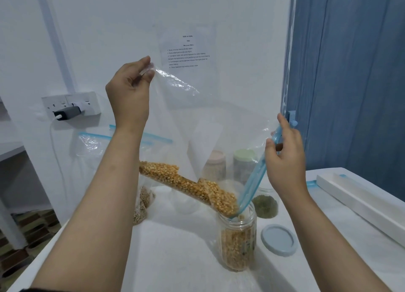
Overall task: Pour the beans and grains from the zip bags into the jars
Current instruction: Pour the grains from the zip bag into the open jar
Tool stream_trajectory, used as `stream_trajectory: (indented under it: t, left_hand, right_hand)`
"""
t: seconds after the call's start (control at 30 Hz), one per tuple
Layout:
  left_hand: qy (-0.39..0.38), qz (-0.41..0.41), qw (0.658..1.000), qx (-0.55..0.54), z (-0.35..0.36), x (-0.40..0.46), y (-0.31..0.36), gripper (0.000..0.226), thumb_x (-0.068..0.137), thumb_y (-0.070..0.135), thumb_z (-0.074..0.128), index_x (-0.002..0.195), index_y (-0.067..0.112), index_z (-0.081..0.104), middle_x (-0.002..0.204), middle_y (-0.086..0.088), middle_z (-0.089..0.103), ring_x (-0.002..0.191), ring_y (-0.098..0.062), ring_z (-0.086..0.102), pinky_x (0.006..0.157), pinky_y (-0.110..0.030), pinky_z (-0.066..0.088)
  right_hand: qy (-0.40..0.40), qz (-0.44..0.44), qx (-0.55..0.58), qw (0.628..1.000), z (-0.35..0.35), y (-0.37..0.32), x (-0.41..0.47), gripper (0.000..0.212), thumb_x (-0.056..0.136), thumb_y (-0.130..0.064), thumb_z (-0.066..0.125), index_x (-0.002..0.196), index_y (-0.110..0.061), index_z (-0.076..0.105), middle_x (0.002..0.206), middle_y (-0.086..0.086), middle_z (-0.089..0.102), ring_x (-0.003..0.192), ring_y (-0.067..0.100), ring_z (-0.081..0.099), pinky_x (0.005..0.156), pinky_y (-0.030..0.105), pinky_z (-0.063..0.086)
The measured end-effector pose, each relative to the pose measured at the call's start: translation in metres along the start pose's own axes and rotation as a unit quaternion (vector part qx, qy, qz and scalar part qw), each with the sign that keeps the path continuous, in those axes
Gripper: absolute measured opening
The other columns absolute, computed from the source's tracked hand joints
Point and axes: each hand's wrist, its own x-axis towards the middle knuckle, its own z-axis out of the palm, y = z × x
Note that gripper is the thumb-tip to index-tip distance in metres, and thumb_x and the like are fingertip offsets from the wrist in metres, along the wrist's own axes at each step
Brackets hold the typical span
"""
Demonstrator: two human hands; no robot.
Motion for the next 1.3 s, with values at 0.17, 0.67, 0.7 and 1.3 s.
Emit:
stream_trajectory:
  t: [0.17,0.67,0.7,1.3]
  left_hand:
    - [0.000,0.000,1.000,0.001,-0.0006,0.0003,0.0001,0.029,0.092,0.008,0.065,0.120,0.008,0.069,0.105,0.004,0.069,0.093,0.010,0.063,0.087,-0.012,0.048]
    - [-0.004,-0.001,1.000,0.000,0.0014,0.0001,0.0019,0.029,0.091,0.010,0.066,0.119,0.011,0.070,0.106,0.004,0.070,0.089,0.009,0.063,0.086,-0.013,0.048]
    - [-0.005,-0.002,1.000,0.001,0.0018,0.0004,0.0019,0.029,0.091,0.010,0.066,0.120,0.011,0.070,0.106,0.004,0.069,0.089,0.010,0.062,0.086,-0.012,0.048]
    - [-0.027,-0.008,1.000,-0.013,0.0067,0.0072,-0.0038,0.028,0.092,0.009,0.065,0.119,0.011,0.070,0.107,0.003,0.070,0.088,0.010,0.062,0.085,-0.011,0.046]
  right_hand:
    - [0.000,0.002,0.000,1.000,-0.0011,-0.0017,-0.0006,0.054,0.103,-0.012,0.047,0.154,-0.027,0.034,0.116,-0.007,0.041,0.088,-0.005,0.050,0.077,0.011,0.040]
    - [-0.010,0.016,-0.020,1.000,-0.0012,-0.0058,0.0008,0.059,0.101,-0.009,0.046,0.155,-0.027,0.029,0.122,-0.010,0.034,0.106,0.009,0.048,0.089,0.019,0.038]
    - [-0.009,0.016,-0.020,1.000,-0.0017,-0.0060,0.0004,0.059,0.101,-0.009,0.046,0.155,-0.027,0.030,0.122,-0.010,0.034,0.107,0.009,0.048,0.089,0.019,0.037]
    - [0.012,0.000,-0.009,1.000,-0.0093,-0.0049,-0.0064,0.058,0.102,-0.008,0.049,0.153,-0.029,0.033,0.122,-0.003,0.042,0.099,0.019,0.055,0.086,0.020,0.045]
